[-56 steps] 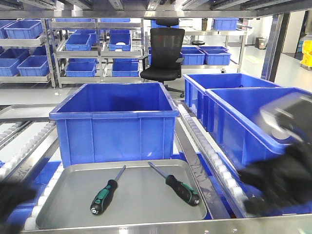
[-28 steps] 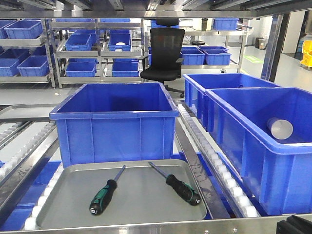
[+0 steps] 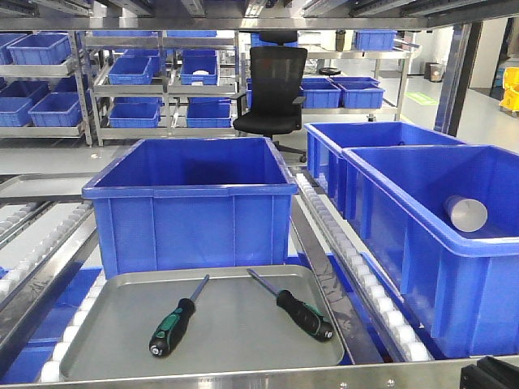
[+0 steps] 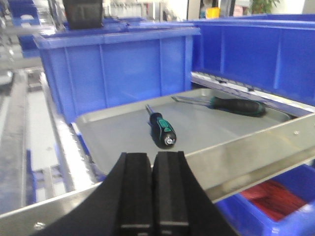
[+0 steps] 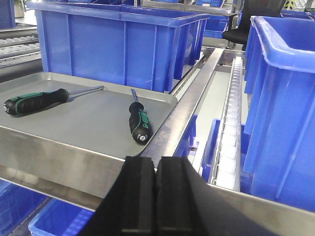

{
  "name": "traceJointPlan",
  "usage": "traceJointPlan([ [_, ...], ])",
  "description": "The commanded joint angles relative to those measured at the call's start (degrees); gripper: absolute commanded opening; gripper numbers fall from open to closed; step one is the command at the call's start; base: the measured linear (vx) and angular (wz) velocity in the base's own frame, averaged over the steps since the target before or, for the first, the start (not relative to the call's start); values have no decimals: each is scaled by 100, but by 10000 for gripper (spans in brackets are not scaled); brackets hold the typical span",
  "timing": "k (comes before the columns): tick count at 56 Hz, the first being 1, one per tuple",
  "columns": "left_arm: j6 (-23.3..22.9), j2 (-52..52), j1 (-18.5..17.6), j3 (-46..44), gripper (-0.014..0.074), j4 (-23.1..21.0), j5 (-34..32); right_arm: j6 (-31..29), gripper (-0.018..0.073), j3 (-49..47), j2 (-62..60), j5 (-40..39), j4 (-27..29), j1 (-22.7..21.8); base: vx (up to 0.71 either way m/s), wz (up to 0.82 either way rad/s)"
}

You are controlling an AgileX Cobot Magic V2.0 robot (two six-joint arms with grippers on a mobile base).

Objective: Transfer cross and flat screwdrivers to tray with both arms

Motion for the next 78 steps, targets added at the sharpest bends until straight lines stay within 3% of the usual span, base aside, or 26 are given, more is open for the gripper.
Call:
traceJointPlan([
  [1,-53,-104,87,131,0,509,-932,-8,-8,-173,-8,-525,2,-30,0,0],
  [11,-672,-824,1094,1373,0,1344,-2184,-8,-8,-173,-8,-525,2,-30,0,0],
  [17,-988,-1239,1539,2115,0,1342,-2325,-8,-8,-173,-8,-525,2,-30,0,0],
  [19,-1090,-1401,1608,2174,0,1353,-2068,-8,-8,-173,-8,-525,2,-30,0,0],
  [22,-1095,-1694,1652,2117,0,1494,-1531,-8,-8,-173,-8,-525,2,-30,0,0],
  [26,-1095,-1998,1652,2132,0,1593,-1314,-8,-8,-173,-8,-525,2,-30,0,0],
  [67,-1095,-1975,1652,2127,0,1593,-1350,-13,-8,-135,-28,-563,-6,-30,0,0],
  [73,-1095,-1975,1652,2127,0,1593,-1350,-261,-8,316,-410,-734,-688,-54,0,0],
  [78,-1095,-1975,1652,2127,0,1593,-1350,-100,-8,1144,-1092,-1071,-1061,-363,0,0],
])
